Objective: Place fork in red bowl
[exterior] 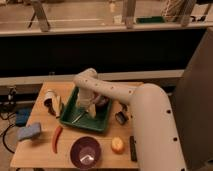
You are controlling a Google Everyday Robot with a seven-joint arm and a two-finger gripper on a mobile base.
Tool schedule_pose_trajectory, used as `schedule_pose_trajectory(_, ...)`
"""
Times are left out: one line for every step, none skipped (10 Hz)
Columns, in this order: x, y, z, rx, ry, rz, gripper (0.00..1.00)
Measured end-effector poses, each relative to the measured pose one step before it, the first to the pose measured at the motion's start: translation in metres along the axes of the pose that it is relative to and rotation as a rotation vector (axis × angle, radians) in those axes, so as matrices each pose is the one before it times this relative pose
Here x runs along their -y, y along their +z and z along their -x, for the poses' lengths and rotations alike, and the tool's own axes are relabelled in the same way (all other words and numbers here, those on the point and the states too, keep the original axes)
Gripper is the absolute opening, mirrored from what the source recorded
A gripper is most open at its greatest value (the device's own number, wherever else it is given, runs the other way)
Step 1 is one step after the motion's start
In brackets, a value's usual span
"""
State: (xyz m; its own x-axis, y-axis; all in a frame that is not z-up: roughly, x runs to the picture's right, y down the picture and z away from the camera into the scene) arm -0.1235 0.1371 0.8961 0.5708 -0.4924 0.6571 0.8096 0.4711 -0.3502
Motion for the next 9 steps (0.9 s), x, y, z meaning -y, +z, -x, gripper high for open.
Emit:
schedule_pose_trajectory(0.00044,0.00432,0.00015,0.00040,0.00794,0.00413,0.77)
schedule_pose_trajectory(0.00075,0.00227,0.00076,-0.00141,-0.00055,0.00172,0.69)
schedule_pose_trajectory(0.00021,0.00222,0.00015,-0.00218,0.00120,0.00215,0.58)
schedule_pose_trajectory(0.00027,0.00162,0.00010,-0.00194,0.00096,0.00200,0.49)
schedule_pose_trajectory(0.00075,0.00125,0.00068,-0.00346,-0.00154,0.00309,0.38)
schedule_pose_trajectory(0.00282,0.00120,0.00088,-0.00448,-0.00267,-0.00410,0.28)
schedule_pose_trajectory(0.00049,0.00096,0.00120,-0.00422,-0.00219,0.00596,0.16)
schedule_pose_trajectory(-0.00021,0.00057,0.00009,-0.00275,0.00033,0.00398,0.08)
schedule_pose_trajectory(-0.00029,0.00102,0.00013,-0.00253,0.00119,0.00475,0.01)
